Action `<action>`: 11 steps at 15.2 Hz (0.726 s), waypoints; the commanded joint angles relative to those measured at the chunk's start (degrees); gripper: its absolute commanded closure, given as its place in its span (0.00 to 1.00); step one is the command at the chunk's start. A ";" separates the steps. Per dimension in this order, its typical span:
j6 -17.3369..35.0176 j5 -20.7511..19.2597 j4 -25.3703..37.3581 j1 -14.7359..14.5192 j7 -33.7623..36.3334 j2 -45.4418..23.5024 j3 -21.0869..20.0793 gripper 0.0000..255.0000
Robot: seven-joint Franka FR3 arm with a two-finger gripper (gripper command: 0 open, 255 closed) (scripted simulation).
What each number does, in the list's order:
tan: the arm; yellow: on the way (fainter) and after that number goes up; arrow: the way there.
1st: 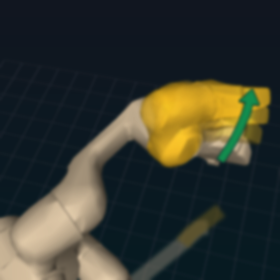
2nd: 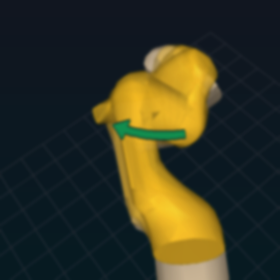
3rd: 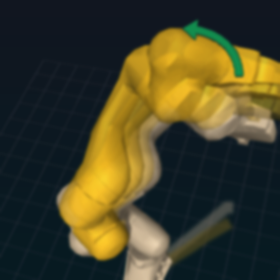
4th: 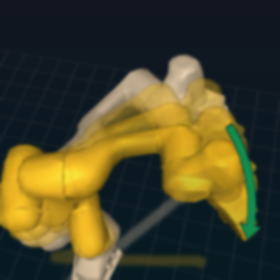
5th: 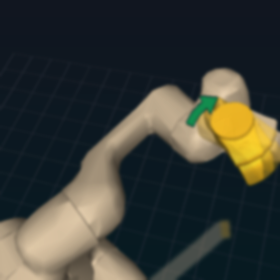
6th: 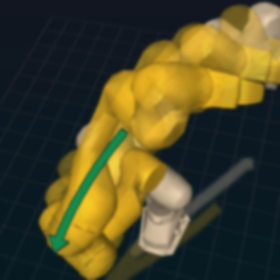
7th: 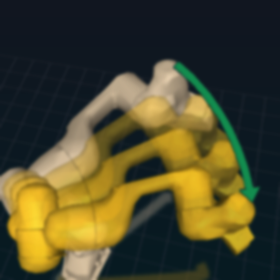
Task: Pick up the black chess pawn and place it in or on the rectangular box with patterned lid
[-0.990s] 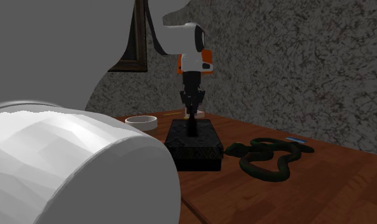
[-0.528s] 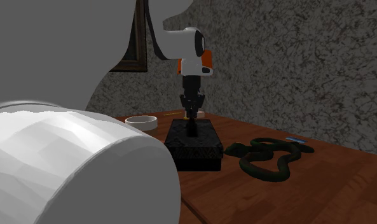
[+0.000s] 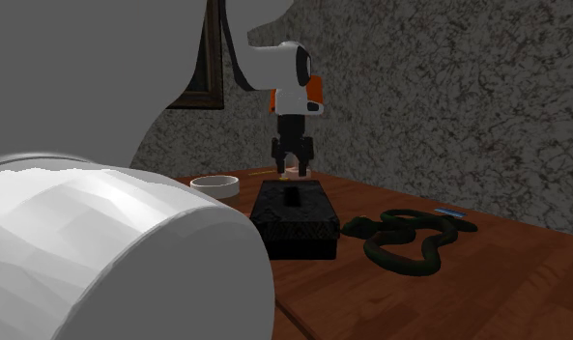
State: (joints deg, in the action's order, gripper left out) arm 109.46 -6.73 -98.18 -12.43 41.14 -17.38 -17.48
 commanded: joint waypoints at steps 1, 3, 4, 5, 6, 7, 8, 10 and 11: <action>0.00 0.00 0.00 0.00 0.00 0.00 0.00 0.00; -3.67 0.28 3.18 -0.11 -0.21 0.52 -0.14 0.00; -5.54 0.37 4.93 -0.19 -0.29 0.65 -0.20 0.00; -7.04 0.42 6.39 -0.27 -0.34 0.70 -0.25 0.00; -7.04 0.42 6.39 -0.27 -0.34 0.70 -0.25 0.00; -7.03 0.43 6.37 -0.26 -0.34 0.71 -0.25 0.00; -7.04 0.42 6.38 -0.26 -0.34 0.70 -0.25 0.00; -7.04 0.42 6.39 -0.26 -0.34 0.70 -0.25 0.00; -7.04 0.42 6.39 -0.26 -0.34 0.70 -0.25 0.00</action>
State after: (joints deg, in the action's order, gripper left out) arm 102.45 -6.31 -91.80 -12.70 40.81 -16.69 -17.73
